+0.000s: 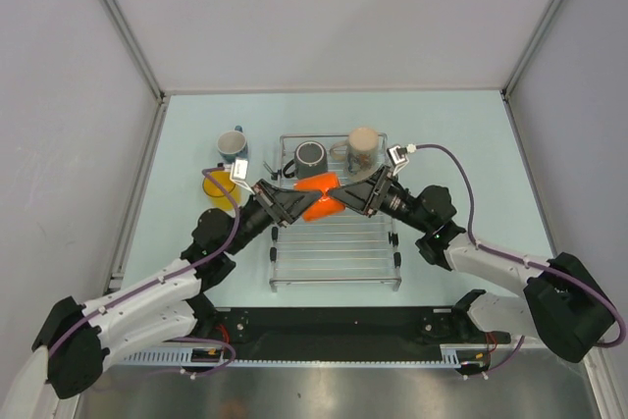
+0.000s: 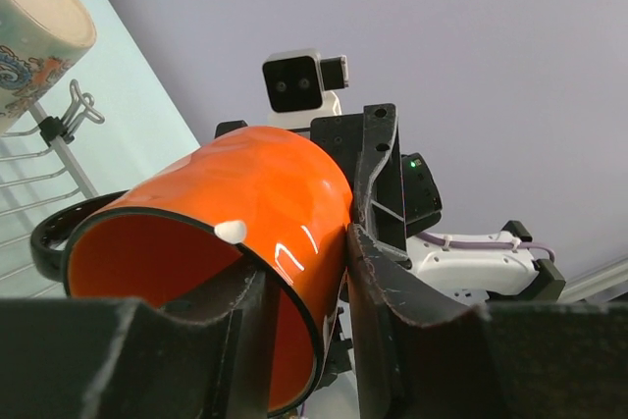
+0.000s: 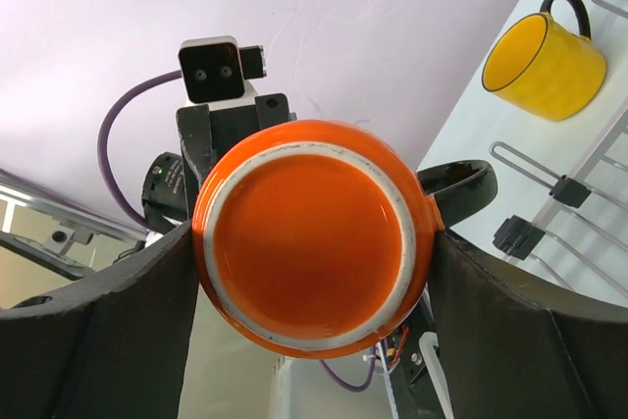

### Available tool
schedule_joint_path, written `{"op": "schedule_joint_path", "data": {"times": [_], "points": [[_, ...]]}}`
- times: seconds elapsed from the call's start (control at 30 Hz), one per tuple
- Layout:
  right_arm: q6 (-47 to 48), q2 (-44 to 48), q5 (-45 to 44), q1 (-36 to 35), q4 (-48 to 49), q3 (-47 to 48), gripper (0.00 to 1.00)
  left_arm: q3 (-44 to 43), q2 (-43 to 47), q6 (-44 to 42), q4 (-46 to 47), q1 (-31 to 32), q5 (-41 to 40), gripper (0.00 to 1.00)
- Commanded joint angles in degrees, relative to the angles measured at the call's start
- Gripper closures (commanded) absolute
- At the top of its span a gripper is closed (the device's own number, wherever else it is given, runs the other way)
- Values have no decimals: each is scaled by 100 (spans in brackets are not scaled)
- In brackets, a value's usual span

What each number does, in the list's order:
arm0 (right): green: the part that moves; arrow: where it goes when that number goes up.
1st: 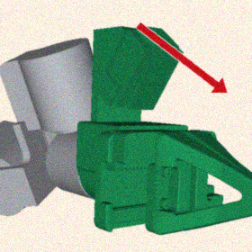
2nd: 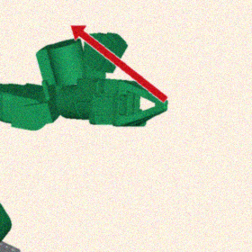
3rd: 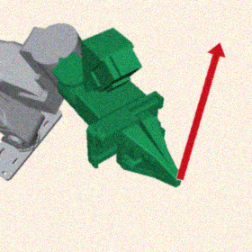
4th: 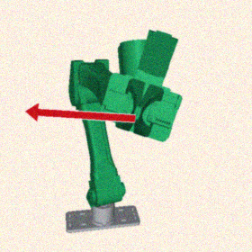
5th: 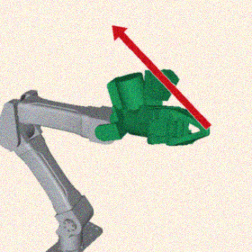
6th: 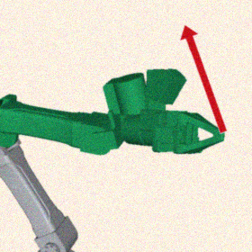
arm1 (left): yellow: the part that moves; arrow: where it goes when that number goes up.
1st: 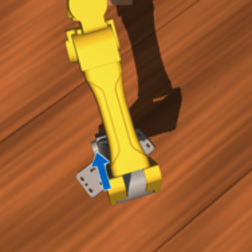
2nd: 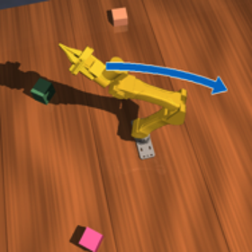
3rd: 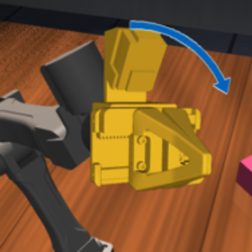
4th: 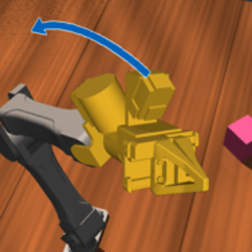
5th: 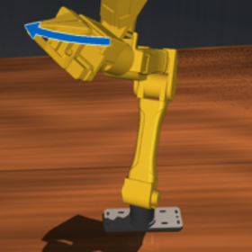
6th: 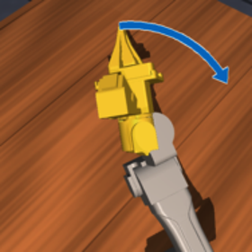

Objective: Unload the cups from the dish rack

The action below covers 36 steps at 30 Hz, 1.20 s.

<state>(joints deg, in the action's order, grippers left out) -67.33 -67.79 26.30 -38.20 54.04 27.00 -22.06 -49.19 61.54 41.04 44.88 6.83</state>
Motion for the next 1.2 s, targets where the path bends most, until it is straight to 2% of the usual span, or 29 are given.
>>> {"op": "schedule_joint_path", "data": {"times": [0.0,0.37,0.4,0.47,0.5,0.57,0.6,0.67,0.7,0.77,1.03,1.17], "points": [[9,-112,709,-417,397,209,100,-131,-187,-124,116,161,486,100],[123,55,771,-417,213,147,100,-500,-83,-432,-974,161,451,100],[176,99,762,-399,-23,182,96,-492,-4,-484,-1053,161,416,100],[281,231,709,-391,-165,191,79,-544,85,-537,-1229,170,284,100],[308,257,701,-373,-279,209,65,-571,146,-607,-1334,161,275,100],[326,293,700,-355,-341,235,51,-623,199,-678,-1414,161,222,100],[326,293,692,-355,-350,244,39,-632,217,-696,-1388,161,240,100],[335,284,683,-355,-403,253,25,-685,234,-722,-1405,170,257,100],[343,284,674,-347,-438,270,11,-703,243,-731,-1405,161,266,100],[396,354,613,-329,-586,279,0,-755,287,-775,-1458,161,257,100],[712,697,323,-180,-1387,393,0,-878,524,-889,-1502,161,337,100],[861,881,235,22,-1904,525,0,-1124,665,-1143,-2167,152,126,100]]}}
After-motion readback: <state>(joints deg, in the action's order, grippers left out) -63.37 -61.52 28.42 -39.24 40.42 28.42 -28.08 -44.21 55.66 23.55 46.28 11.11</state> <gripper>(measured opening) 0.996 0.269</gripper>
